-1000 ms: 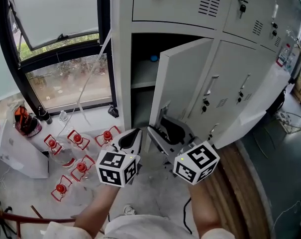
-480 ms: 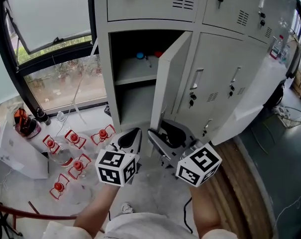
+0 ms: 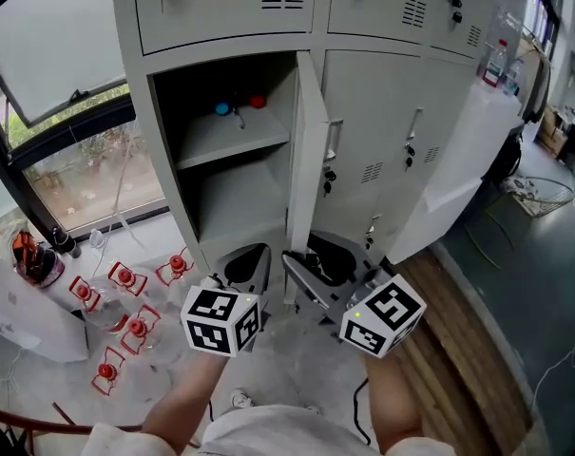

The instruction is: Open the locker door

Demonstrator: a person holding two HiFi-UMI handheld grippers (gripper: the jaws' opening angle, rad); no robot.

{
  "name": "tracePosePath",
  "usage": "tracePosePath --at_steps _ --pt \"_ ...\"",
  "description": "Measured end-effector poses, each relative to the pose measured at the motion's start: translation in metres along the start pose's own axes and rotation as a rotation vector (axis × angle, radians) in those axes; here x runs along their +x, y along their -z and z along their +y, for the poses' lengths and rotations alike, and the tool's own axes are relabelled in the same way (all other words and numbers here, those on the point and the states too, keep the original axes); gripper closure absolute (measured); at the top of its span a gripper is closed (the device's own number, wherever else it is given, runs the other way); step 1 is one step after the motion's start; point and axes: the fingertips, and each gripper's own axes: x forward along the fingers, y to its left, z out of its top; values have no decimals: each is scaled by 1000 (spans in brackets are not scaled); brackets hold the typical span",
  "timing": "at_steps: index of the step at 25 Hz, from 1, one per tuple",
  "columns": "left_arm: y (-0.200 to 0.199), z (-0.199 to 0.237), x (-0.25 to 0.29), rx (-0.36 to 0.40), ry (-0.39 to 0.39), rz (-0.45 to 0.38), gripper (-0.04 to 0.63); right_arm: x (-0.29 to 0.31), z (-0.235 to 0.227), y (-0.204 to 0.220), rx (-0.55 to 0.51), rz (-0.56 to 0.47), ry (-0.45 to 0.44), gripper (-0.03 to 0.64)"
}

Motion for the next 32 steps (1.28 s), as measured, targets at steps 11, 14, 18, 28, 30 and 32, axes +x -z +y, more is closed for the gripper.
tracePosePath --at_steps 11,14,18,28,30,32 --pt "-3 -35 31 9 116 3 589 -35 -33 -4 42 -42 91 474" --pt "-1 -45 39 9 153 8 589 -45 -43 -4 41 -46 140 476" --pt "0 -58 48 10 201 12 589 -56 -53 -4 22 -42 202 482" --pt "4 -85 67 16 293 28 589 -90 -94 -5 29 -45 378 523" --pt "4 -89 70 19 307 30 589 -94 -101 -5 28 -42 401 528" --pt "4 -93 74 23 320 32 589 -98 -109 -5 28 -42 422 532"
